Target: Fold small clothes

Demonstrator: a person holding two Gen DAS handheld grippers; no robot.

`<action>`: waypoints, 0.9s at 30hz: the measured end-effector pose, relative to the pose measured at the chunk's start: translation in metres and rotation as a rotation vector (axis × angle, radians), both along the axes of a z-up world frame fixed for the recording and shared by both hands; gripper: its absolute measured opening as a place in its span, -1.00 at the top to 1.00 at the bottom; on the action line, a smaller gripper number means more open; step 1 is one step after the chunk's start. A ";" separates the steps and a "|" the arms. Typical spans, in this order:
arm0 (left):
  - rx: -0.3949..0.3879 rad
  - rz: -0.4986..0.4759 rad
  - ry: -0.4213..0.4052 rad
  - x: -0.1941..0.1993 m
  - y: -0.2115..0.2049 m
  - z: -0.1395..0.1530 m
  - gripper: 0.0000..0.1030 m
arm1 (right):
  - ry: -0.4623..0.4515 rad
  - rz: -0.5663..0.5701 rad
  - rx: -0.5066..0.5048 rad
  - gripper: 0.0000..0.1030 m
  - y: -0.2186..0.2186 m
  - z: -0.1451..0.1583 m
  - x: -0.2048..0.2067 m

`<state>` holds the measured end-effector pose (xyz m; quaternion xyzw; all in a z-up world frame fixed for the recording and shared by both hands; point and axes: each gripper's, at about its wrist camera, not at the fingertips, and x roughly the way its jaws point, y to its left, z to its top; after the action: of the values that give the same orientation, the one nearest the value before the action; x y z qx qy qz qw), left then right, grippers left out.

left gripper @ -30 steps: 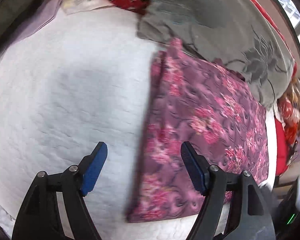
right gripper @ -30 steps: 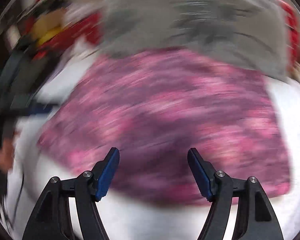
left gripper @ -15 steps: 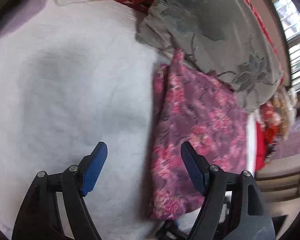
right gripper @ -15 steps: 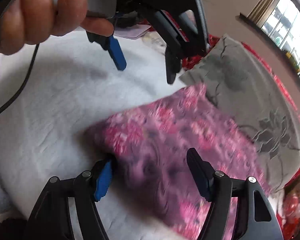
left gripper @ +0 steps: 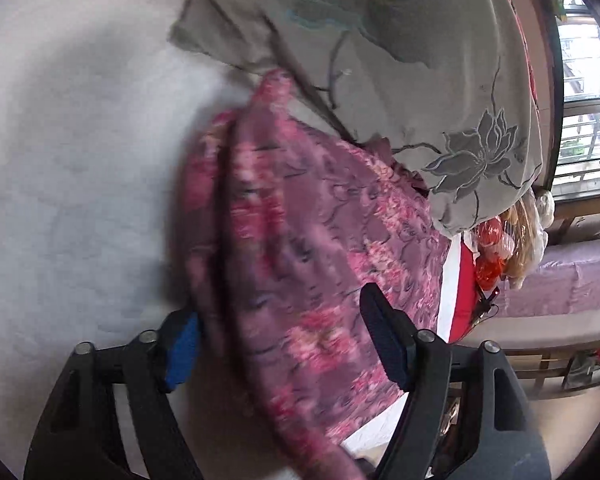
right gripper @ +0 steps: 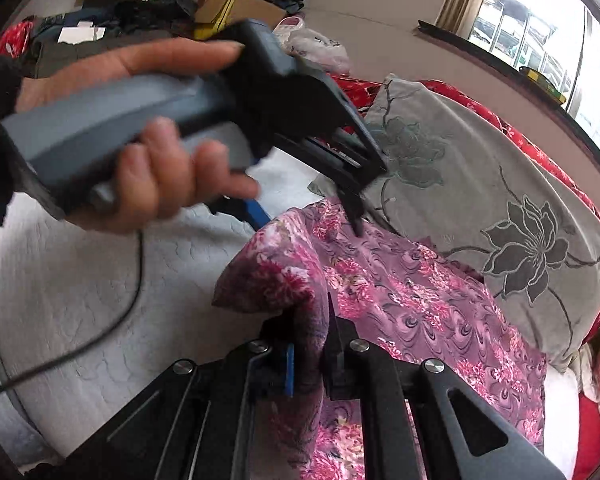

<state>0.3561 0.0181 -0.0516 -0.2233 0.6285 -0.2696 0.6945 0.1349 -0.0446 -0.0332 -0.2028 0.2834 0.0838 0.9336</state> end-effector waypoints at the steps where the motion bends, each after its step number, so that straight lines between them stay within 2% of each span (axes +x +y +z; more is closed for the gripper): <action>1: 0.013 -0.001 -0.010 0.000 -0.004 0.003 -0.01 | 0.001 -0.003 0.009 0.83 -0.002 0.000 0.001; 3: 0.059 -0.004 -0.029 0.000 -0.010 0.006 0.52 | -0.001 -0.010 0.031 0.83 -0.004 0.001 -0.001; 5: 0.071 -0.001 -0.046 -0.001 -0.011 0.013 0.76 | -0.007 -0.021 0.054 0.84 -0.008 0.004 -0.004; 11: 0.049 0.022 -0.109 -0.013 -0.025 0.045 0.81 | -0.022 -0.067 0.156 0.84 -0.037 0.020 -0.009; 18: 0.053 -0.009 -0.173 -0.028 -0.073 0.082 0.83 | -0.059 -0.143 0.265 0.84 -0.080 0.042 -0.028; 27: 0.085 -0.054 -0.188 -0.047 -0.153 0.091 0.83 | -0.065 -0.267 0.410 0.84 -0.149 0.052 -0.047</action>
<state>0.3094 -0.1349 0.0398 -0.1504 0.5773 -0.2809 0.7518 0.0881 -0.1940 0.0187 0.0277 0.2546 0.0091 0.9666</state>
